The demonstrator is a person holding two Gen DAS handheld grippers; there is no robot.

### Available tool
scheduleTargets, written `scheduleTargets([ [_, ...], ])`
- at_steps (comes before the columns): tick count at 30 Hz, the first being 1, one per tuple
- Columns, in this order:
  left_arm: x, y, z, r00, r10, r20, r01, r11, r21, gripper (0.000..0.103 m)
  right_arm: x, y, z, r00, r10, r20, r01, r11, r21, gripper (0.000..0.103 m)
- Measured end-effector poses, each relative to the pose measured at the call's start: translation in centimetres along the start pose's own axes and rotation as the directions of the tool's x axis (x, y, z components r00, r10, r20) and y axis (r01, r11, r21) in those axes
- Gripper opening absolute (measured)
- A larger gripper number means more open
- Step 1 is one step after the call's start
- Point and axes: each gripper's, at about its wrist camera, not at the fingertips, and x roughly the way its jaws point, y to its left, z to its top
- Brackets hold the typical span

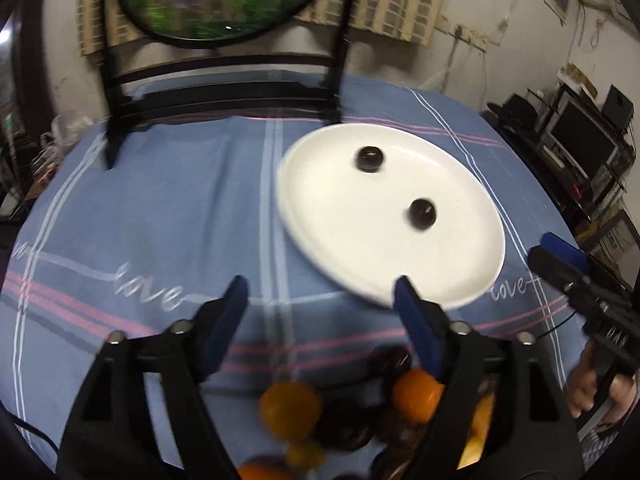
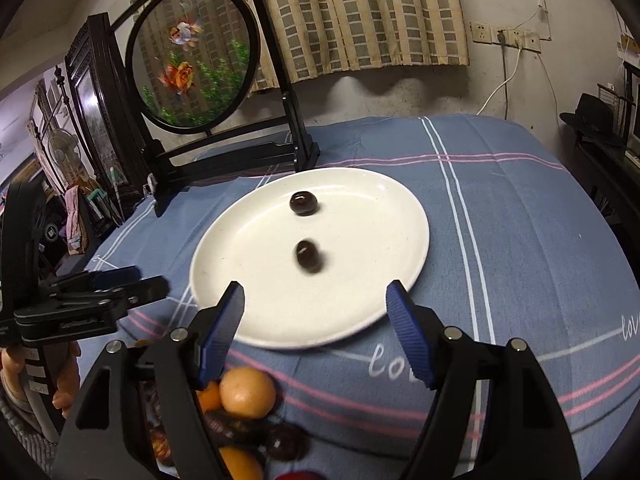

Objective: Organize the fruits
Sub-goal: 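Lower the dark heart-shaped fruit onto the white plate and open the left tool, then grasp the mandarin with the left tool while the right tool grasps a red cherry tomato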

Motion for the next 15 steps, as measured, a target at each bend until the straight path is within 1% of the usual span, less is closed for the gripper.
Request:
scheduleTargets([
  [3,-2.2,1.9,-2.4,0.998,0.064,0.026,-0.064,0.998,-0.020,0.087,-2.1,0.1,-1.6,1.000,0.014,0.005,-0.014,1.000,0.020,0.074],
  [6,-3.9,3.1,-4.9,0.995,0.093,0.034,-0.092,0.995,-0.034,0.087,-4.2,0.0,-3.4,1.000,0.019,0.012,-0.019,0.999,0.042,0.074],
  [8,-4.7,3.6,-6.8,0.992,0.117,0.038,-0.116,0.993,-0.027,0.087,-5.6,-0.1,-4.9,1.000,0.023,0.014,-0.024,0.998,0.066,0.075],
  [9,-5.2,3.8,-8.0,0.990,0.136,0.044,-0.135,0.991,-0.022,0.088,-6.3,-0.1,-5.8,0.999,0.032,0.011,-0.033,0.996,0.081,0.078],
  [10,-5.5,3.9,-8.8,0.988,0.146,0.048,-0.145,0.989,-0.021,0.089,-6.7,-0.1,-6.3,0.999,0.039,0.012,-0.040,0.995,0.089,0.085],
  [12,-6.1,4.4,-10.7,0.987,0.153,0.053,-0.151,0.988,-0.033,0.091,-7.5,-0.2,-7.6,0.999,0.041,0.019,-0.043,0.994,0.097,0.094],
  [14,-6.5,4.5,-12.1,0.988,0.149,0.052,-0.147,0.989,-0.028,0.091,-8.1,-0.1,-8.8,1.000,0.029,0.009,-0.030,0.995,0.096,0.094],
  [15,-6.7,4.5,-12.7,0.988,0.141,0.066,-0.140,0.990,-0.022,0.091,-8.3,0.0,-9.3,0.999,0.036,-0.002,-0.036,0.995,0.093,0.094],
])
